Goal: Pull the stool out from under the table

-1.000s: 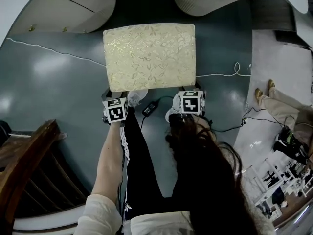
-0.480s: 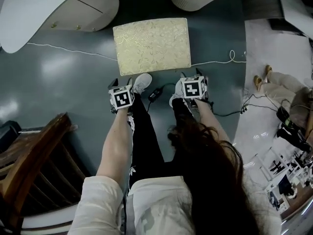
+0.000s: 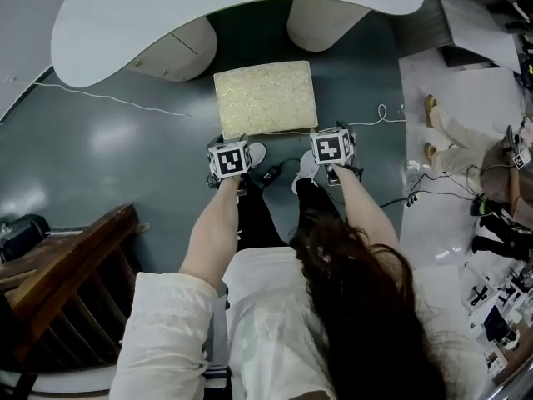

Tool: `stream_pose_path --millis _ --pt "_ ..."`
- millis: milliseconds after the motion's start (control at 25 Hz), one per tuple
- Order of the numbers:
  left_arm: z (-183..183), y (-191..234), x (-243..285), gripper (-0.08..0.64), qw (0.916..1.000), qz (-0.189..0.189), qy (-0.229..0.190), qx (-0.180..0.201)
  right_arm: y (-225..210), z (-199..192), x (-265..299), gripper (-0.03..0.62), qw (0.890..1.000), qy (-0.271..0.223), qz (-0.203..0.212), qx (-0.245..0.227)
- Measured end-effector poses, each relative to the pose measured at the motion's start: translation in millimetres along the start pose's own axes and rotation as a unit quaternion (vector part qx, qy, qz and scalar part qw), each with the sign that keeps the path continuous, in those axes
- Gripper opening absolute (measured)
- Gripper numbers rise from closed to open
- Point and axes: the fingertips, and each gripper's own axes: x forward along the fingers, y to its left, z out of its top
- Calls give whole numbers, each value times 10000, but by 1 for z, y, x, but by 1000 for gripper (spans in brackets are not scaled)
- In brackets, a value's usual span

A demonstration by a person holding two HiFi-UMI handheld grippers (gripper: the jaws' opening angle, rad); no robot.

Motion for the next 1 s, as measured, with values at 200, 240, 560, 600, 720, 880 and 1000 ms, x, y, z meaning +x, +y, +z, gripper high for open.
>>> stream_pose_path --millis 200,240,560,600,720,880,1000 --pt "45 -8 -54 267 9993 56 -314 193 -6 42 -64 293 9990 -411 -197 -22" --pt "55 -7 -62 267 9989 89 -390 262 -7 51 -73 293 9984 -522 -207 37" --pt "150 10 -119 260 9826 510 -1779 125 -19 144 -140 293 9820 -1869 -263 -46" --pt "167 7 -131 255 9777 481 -2035 182 -21 160 -153 293 9761 -2156 -274 -9" --pt "207 -9 -165 245 9652 164 -2601 214 -23 196 -194 293 9583 -2841 -287 69" --pt "235 -37 -218 238 9447 -267 -3266 142 -27 227 -254 293 9261 -3753 -296 259" --pt "250 -55 -271 218 9181 -245 -3939 364 -22 239 -302 290 9007 -4334 -220 211"
